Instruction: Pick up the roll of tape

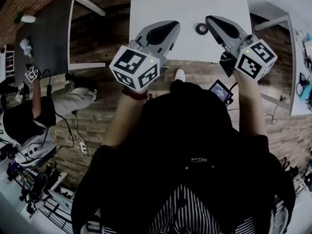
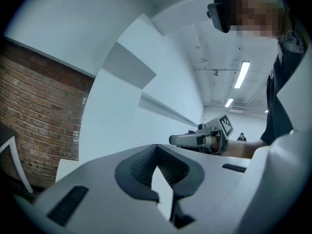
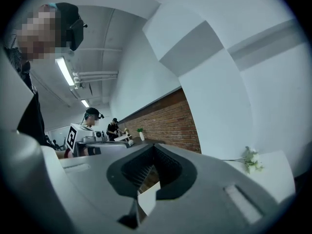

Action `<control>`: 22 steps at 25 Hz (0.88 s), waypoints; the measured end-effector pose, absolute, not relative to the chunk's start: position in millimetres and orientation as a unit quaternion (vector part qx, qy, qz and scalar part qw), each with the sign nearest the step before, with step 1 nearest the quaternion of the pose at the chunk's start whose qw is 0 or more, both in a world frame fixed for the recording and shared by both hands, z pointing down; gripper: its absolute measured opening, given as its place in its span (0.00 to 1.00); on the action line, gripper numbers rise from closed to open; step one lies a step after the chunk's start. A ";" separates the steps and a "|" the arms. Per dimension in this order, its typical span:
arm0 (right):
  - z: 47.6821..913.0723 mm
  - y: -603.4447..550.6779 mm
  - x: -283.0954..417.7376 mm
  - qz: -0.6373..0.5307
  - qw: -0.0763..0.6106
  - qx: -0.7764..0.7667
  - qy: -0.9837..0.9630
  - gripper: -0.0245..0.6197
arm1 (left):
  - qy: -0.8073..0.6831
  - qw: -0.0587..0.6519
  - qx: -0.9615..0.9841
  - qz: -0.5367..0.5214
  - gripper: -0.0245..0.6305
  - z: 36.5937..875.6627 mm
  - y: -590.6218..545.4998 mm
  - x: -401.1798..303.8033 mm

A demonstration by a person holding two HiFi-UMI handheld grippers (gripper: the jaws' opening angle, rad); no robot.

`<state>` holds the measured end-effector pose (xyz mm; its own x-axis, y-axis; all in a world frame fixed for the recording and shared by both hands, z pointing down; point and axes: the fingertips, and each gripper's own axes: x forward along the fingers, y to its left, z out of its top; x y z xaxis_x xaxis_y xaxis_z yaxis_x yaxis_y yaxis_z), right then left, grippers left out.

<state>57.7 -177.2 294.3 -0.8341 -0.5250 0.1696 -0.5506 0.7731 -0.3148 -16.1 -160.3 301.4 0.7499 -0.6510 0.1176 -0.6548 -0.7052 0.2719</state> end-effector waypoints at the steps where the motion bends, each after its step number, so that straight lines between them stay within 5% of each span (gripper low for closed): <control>1: 296.5 -185.5 65.4 0.182 0.034 0.285 -0.940 0.04 | -0.352 0.150 0.924 0.009 0.04 302.8 -168.0 -11.0; 22: 317.0 -230.8 122.9 0.183 0.016 0.266 -0.946 0.04 | -0.324 0.154 0.931 0.061 0.04 317.0 -240.6 70.2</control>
